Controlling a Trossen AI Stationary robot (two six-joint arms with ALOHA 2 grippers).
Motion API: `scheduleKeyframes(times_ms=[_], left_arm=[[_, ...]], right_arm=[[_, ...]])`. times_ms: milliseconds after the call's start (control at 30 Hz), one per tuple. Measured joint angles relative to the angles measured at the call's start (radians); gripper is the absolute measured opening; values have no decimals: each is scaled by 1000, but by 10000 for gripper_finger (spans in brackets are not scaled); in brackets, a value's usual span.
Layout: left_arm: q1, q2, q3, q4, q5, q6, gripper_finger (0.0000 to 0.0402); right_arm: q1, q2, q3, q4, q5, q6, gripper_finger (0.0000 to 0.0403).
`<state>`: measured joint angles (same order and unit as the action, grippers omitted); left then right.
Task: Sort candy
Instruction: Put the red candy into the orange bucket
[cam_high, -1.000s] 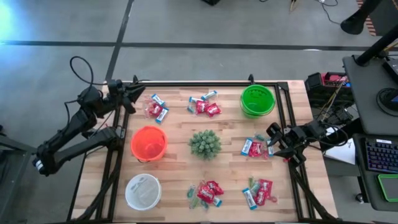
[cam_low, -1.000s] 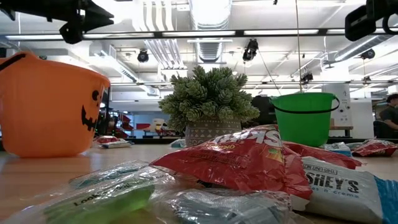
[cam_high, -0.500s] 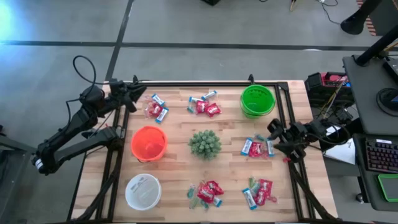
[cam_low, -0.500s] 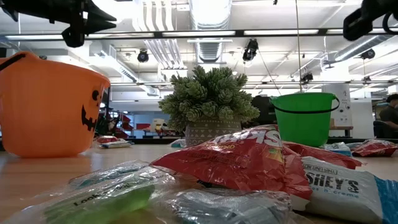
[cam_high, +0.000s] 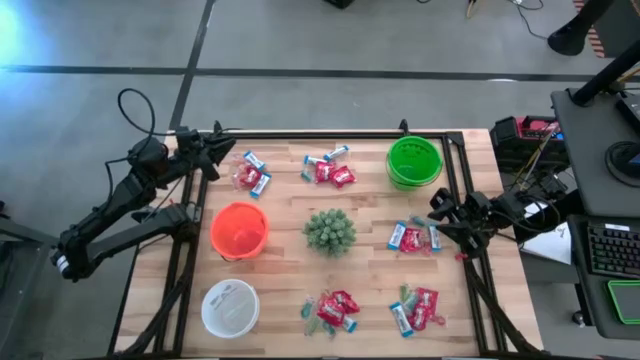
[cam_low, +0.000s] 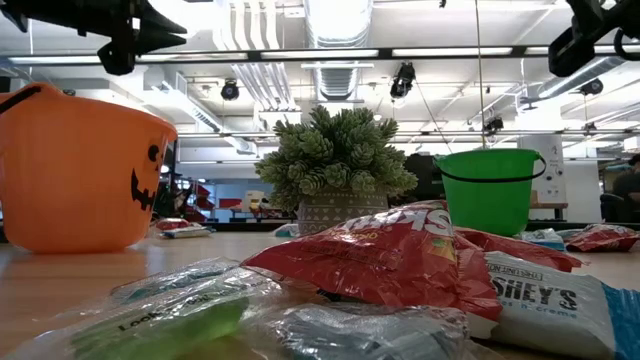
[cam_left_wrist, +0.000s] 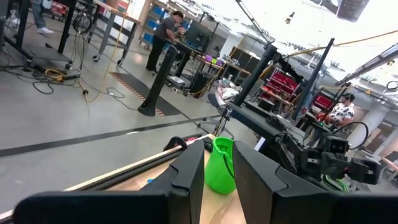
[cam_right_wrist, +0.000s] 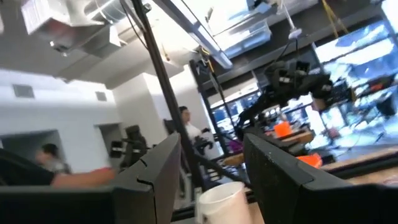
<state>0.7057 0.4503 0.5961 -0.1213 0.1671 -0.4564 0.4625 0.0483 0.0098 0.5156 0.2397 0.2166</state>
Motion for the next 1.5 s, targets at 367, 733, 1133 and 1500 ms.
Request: scheduleKeyframes(times_ms=[367,733,1133,1500], left_arm=[[0,0,6,-2,6,-52,92],[0,24,105,-5,5,7,154],[0,151,345,-477,-159,325,130],[7,367,512,-572,-158,649,129]], right_arm=[[0,21,66,-65,207,164,167],[0,265,285,-144,259,27,233],[-8,580,555,-167,402,-70,285],[-100,761,793,-334,553,-18,286]])
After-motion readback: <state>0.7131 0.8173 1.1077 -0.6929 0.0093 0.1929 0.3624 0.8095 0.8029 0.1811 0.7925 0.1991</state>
